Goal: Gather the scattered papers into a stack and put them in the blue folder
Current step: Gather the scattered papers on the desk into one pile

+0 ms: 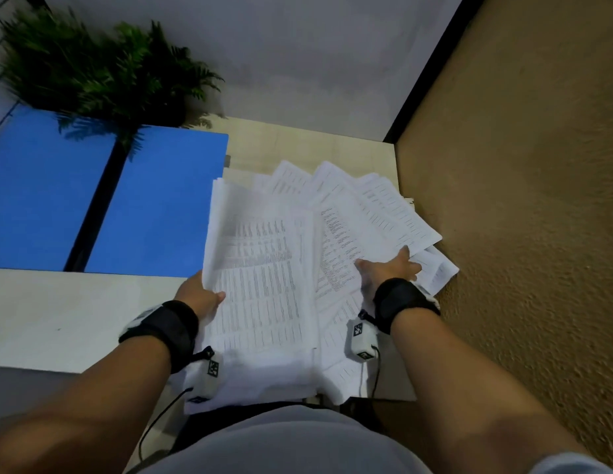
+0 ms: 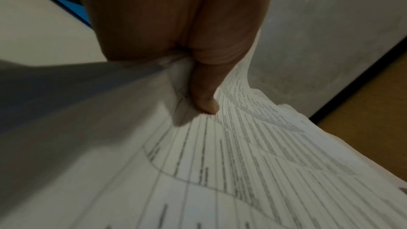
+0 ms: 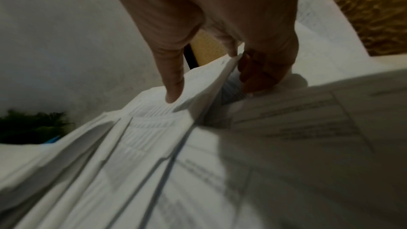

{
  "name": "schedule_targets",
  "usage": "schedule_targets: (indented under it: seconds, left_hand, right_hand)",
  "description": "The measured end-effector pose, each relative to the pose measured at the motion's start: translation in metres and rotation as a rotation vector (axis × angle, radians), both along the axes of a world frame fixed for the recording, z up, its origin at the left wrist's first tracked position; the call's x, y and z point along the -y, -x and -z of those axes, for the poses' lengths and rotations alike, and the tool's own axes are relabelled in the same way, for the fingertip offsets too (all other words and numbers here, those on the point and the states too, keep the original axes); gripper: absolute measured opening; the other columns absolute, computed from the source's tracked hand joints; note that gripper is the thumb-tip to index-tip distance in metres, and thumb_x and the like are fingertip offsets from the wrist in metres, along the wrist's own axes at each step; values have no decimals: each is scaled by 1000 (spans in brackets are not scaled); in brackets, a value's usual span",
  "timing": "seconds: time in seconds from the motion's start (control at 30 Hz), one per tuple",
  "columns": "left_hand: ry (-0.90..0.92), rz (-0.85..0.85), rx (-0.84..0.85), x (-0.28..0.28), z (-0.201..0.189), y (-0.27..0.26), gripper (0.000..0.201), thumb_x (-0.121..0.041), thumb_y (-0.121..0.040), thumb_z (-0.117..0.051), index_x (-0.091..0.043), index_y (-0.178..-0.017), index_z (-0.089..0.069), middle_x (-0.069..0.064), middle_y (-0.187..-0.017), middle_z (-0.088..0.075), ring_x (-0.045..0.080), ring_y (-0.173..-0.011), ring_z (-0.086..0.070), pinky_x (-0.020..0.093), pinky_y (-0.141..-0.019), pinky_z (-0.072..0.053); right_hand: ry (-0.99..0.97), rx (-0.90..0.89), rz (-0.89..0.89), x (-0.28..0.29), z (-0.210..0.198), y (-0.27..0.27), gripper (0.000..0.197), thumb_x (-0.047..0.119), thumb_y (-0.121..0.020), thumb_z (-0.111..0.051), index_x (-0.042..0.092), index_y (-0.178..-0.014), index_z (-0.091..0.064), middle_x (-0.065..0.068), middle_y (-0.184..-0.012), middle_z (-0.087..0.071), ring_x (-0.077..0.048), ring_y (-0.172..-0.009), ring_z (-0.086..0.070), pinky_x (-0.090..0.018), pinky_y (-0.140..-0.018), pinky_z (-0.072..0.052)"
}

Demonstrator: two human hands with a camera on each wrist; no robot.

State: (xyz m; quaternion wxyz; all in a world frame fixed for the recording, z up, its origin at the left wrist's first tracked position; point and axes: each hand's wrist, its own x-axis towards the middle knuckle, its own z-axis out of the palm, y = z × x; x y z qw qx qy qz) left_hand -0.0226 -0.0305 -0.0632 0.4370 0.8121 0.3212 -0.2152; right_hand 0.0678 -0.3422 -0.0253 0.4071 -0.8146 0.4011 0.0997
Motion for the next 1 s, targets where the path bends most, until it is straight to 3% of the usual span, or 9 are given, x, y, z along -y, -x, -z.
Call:
schedule_targets:
  seconds: [0.1, 0.17, 0.23, 0.33, 0.4, 0.5, 0.6, 0.73, 1.0]
  left_hand:
    - [16, 14, 1, 0, 1, 1, 51, -6, -92, -64, -4, -140, -47, 21, -131, -60, 38, -120, -56, 35, -91, -43]
    - [22, 13, -5, -2, 1, 1, 53, -6, -92, -64, -6, -142, -45, 21, -130, -60, 38, -119, -56, 39, -95, -45]
    - [25, 25, -2, -3, 1, 2, 55, -7, -92, -64, -7, -143, -44, 20, -131, -59, 37, -119, -56, 40, -97, -45]
    - [38, 15, 0, -3, 1, 1, 53, -6, -92, -64, -5, -141, -45, 18, -126, -59, 33, -109, -54, 38, -95, -43]
    - [56, 9, 1, -3, 1, 2, 54, -6, -91, -67, -6, -140, -47, 17, -125, -60, 34, -112, -56, 37, -94, -43]
    - [83, 18, 6, -1, 1, 4, 61, -9, -84, -75, -10, -139, -48, 13, -129, -62, 34, -120, -58, 37, -97, -46]
    - [90, 28, 11, -1, 6, 4, 65, -14, -80, -80, -10, -138, -50, 12, -129, -63, 34, -118, -59, 43, -101, -48]
    - [112, 4, 7, -3, 14, 3, 59, -12, -84, -75, -10, -138, -50, 12, -129, -62, 35, -121, -57, 46, -104, -47]
    - [302, -149, 27, -5, 28, 5, 79, -12, -72, -82, -13, -142, -45, 8, -138, -59, 32, -126, -57, 51, -109, -43]
  right_hand:
    - [-67, -102, -53, 13, 8, -16, 105, 50, -40, -90, 20, -131, -47, -8, -131, -43, -33, -113, -52, -47, -94, -52]
    - [-190, -147, -39, 16, 3, -19, 104, 49, -34, -93, 8, -122, -58, -10, -103, -63, -29, -84, -63, -39, -74, -58]
    - [-365, -87, 15, 11, -13, -20, 63, 24, -62, -89, 0, -114, -62, -12, -84, -65, -25, -59, -56, -25, -50, -50]
    - [-495, 147, 98, -8, -24, -6, 35, -3, -73, -77, 0, -107, -66, -13, -92, -68, -20, -62, -59, -14, -39, -48]
    - [-467, 244, 133, -27, -15, 14, 30, -7, -71, -76, 2, -99, -67, -10, -90, -68, -24, -72, -65, -15, -49, -54]
    - [-546, 172, 83, -45, 6, 38, 36, -2, -70, -77, 1, -104, -67, -12, -99, -72, -33, -91, -70, -39, -78, -59]
    - [-387, 113, 98, -49, 7, 41, 45, 6, -82, -72, -6, -122, -55, -13, -106, -63, -26, -99, -63, -32, -86, -51]
    - [-191, 331, 174, -25, -33, 30, 30, -1, -90, -59, -5, -120, -60, -9, -107, -61, -16, -98, -55, -16, -76, -43]
    - [-84, 805, 43, 20, -131, 14, 36, 42, -65, -83, 12, -80, -68, -2, -85, -69, -13, -74, -62, -45, -72, -58]
